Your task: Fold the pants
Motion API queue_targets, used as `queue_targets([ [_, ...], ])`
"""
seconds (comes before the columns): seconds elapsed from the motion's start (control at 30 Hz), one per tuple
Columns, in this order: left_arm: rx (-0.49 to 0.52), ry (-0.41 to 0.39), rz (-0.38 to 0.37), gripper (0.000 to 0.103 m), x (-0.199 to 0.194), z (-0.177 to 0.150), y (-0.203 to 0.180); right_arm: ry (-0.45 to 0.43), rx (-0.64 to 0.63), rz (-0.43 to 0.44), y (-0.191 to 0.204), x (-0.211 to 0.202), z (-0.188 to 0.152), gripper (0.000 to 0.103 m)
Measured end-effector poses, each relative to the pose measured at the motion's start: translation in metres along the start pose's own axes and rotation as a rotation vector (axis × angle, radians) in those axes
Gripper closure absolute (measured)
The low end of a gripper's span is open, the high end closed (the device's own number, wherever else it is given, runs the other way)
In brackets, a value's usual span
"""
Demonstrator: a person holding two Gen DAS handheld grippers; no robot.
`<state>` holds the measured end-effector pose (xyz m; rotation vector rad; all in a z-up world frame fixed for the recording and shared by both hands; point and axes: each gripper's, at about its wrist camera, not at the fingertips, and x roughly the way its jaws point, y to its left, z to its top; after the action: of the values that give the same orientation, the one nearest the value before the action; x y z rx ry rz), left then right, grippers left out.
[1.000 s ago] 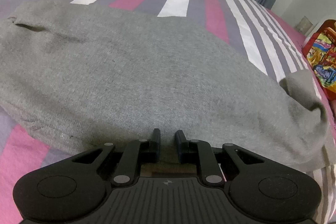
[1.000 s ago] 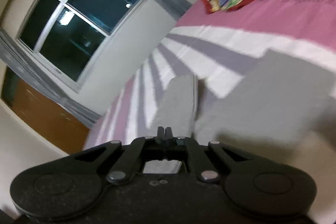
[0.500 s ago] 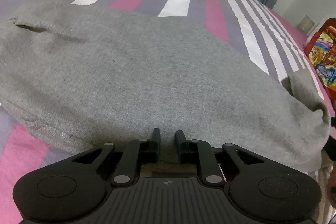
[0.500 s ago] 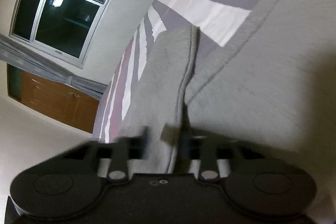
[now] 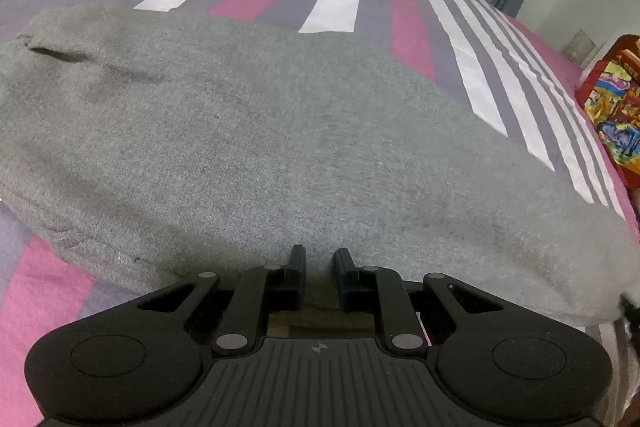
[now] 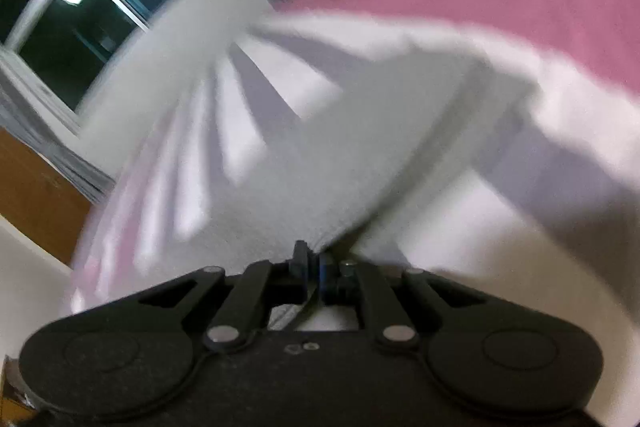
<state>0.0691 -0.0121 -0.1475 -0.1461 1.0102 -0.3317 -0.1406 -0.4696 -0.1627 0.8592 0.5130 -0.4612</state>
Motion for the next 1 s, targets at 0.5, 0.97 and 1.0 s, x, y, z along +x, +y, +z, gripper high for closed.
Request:
queue_targets([
  [0.5, 0.003, -0.002, 0.019, 0.087, -0.001, 0.001, -0.004, -0.059, 0.141, 0.103, -0.04, 0.031, 0.083, 0.073],
  [0.97, 0.02, -0.012, 0.04, 0.087, -0.005, -0.002, -0.006, -0.418, -0.036, 0.202, 0.037, -0.06, 0.116, 0.1],
  [1.0, 0.02, -0.013, 0.041, 0.087, -0.005, -0.003, -0.006, -0.367, -0.016, 0.126, 0.021, -0.05, 0.109, 0.1],
])
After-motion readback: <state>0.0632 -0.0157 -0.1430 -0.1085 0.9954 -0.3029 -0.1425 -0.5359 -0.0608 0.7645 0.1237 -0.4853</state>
